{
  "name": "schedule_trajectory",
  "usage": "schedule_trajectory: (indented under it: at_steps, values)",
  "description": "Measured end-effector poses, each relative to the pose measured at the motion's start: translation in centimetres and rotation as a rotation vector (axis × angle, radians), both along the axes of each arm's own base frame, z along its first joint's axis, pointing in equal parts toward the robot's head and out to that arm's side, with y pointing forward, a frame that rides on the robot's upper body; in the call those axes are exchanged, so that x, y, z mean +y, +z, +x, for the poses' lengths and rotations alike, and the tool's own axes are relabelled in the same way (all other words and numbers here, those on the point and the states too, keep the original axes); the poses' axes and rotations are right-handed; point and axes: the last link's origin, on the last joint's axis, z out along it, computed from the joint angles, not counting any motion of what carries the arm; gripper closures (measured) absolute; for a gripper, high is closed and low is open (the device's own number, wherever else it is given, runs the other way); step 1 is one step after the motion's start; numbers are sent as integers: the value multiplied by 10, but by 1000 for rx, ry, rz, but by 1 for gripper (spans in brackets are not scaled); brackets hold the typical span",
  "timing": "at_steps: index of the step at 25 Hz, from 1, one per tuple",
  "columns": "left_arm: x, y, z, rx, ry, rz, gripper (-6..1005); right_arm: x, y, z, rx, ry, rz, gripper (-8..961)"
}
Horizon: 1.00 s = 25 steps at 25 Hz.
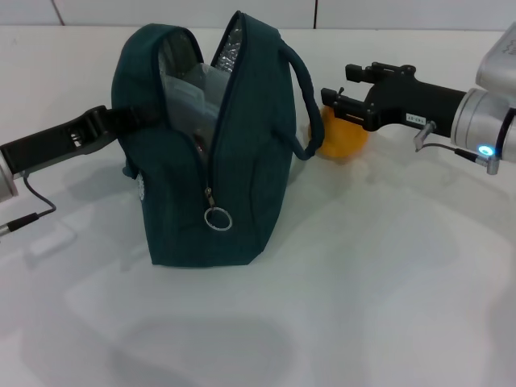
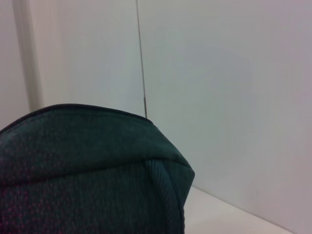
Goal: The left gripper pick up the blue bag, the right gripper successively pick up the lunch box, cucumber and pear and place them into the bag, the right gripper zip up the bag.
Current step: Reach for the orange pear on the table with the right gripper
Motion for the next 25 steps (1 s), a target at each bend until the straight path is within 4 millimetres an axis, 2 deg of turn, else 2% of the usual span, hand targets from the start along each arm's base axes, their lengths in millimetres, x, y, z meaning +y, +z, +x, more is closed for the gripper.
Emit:
schedule_trajectory:
  at_steps: [9,15,21,25]
  values:
    - [0,0,0,0,0,0,960,1,-3,-3,-20,11,-13,381]
    - [0,0,0,0,0,0,960,3,-6,-5,-48,19,-18,448]
    - [-1,0,-1,0,2,0,960,2,-6,-4,-53,21,-17,709]
    - [-1,0,-1,0,4,0,959,2,-5,-4,-54,28,-13,815]
